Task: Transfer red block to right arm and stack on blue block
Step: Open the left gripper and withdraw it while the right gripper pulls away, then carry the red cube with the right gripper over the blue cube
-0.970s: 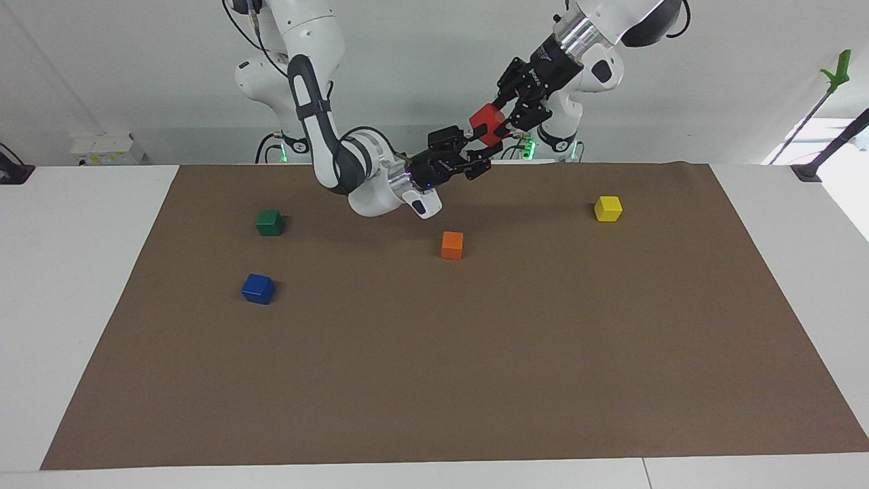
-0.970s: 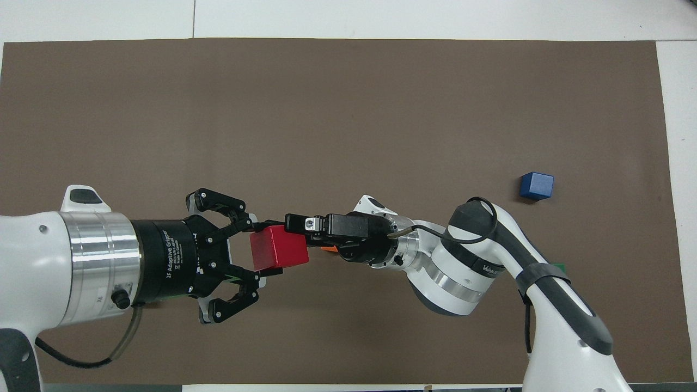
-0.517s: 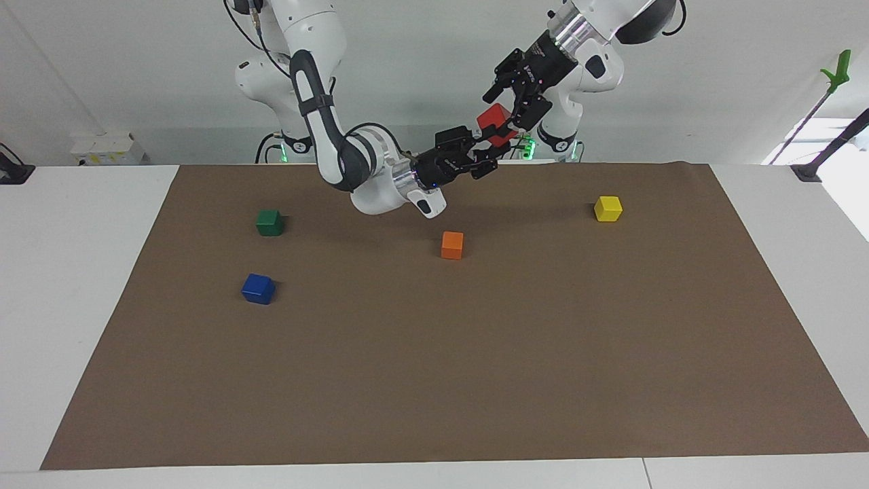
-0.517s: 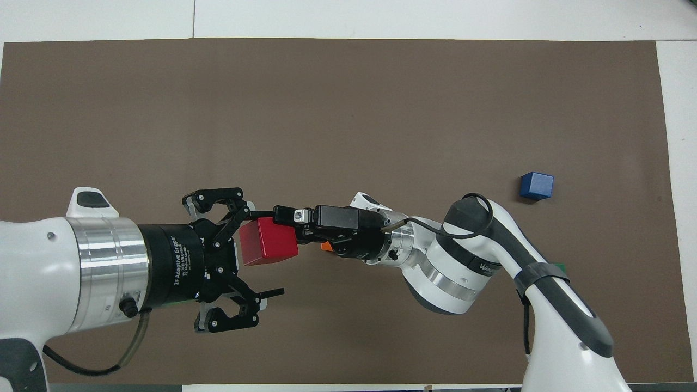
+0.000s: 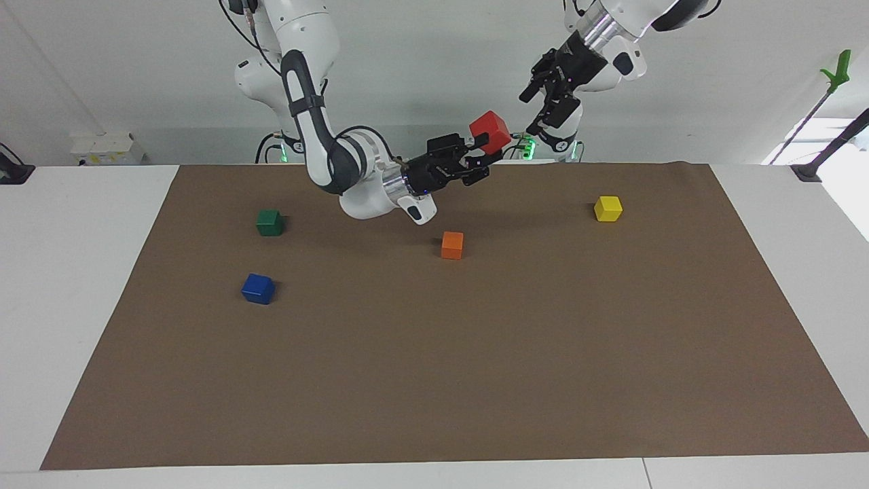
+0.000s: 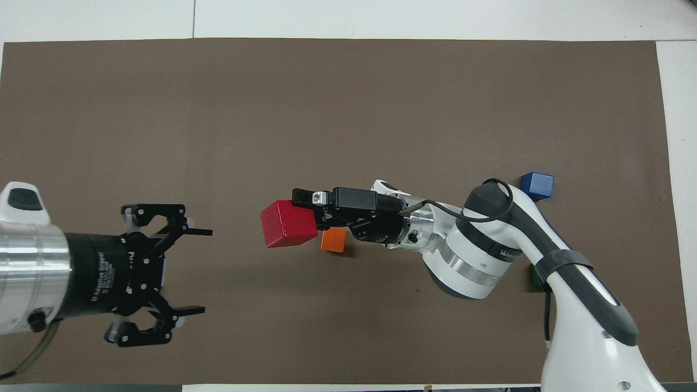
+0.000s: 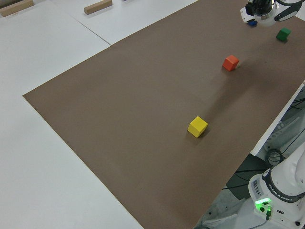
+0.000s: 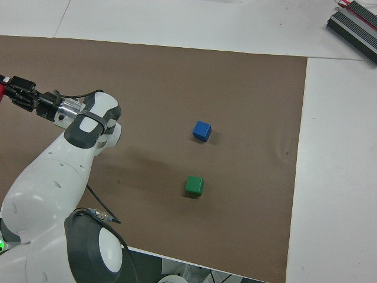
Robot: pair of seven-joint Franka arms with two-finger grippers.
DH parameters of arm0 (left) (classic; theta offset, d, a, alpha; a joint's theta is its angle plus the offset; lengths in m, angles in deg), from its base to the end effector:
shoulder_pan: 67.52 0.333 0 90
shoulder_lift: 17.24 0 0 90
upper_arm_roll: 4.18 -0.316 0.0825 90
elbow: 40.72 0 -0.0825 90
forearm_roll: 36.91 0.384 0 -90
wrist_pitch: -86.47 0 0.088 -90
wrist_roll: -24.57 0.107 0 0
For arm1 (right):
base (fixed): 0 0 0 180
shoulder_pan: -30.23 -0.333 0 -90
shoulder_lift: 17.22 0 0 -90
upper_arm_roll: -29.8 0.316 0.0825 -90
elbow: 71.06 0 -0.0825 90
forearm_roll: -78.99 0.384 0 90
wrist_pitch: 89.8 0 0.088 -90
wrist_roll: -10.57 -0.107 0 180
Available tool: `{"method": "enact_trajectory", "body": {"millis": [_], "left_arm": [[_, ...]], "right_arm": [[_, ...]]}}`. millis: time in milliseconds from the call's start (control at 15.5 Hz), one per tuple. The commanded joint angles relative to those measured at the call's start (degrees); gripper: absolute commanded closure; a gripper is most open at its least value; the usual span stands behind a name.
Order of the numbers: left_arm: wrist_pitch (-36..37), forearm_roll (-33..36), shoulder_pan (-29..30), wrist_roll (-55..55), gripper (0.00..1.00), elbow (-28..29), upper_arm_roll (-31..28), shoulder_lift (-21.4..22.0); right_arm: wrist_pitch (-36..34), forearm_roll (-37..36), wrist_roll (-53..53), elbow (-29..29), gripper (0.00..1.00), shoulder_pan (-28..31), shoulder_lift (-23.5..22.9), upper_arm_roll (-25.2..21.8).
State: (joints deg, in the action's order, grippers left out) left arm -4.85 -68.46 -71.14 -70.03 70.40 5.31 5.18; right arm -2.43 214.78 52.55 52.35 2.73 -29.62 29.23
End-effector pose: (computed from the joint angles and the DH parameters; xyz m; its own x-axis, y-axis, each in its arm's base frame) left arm 0.4056 -0.1663 0.6542 0.1198 0.8745 -0.4701 0.9908 -0.1355 0.0005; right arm 0.4909 0.3365 0.4018 0.9818 -0.0125 -0.1893 -0.1524 0.5423 -0.8263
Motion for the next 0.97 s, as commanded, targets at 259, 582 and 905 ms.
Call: {"method": "enact_trajectory", "body": {"millis": [259, 582, 905], "left_arm": [[1.14, 12.73, 3.17, 30.82, 0.00, 0.23, -4.30, 0.96], [0.70, 15.62, 7.23, 47.90, 0.00, 0.15, -4.39, 0.35], [-1.33, 27.56, 6.79, 68.00, 0.00, -1.51, -4.13, -2.37]], "right_arm": [[14.74, -26.85, -13.58, -6.06, 1.00, 9.65, 5.45, 0.31], [18.27, -46.88, -19.48, -8.53, 1.00, 13.42, 7.39, 0.04], [21.70, -69.22, -23.70, -11.87, 1.00, 15.19, 6.86, 0.04]]}}
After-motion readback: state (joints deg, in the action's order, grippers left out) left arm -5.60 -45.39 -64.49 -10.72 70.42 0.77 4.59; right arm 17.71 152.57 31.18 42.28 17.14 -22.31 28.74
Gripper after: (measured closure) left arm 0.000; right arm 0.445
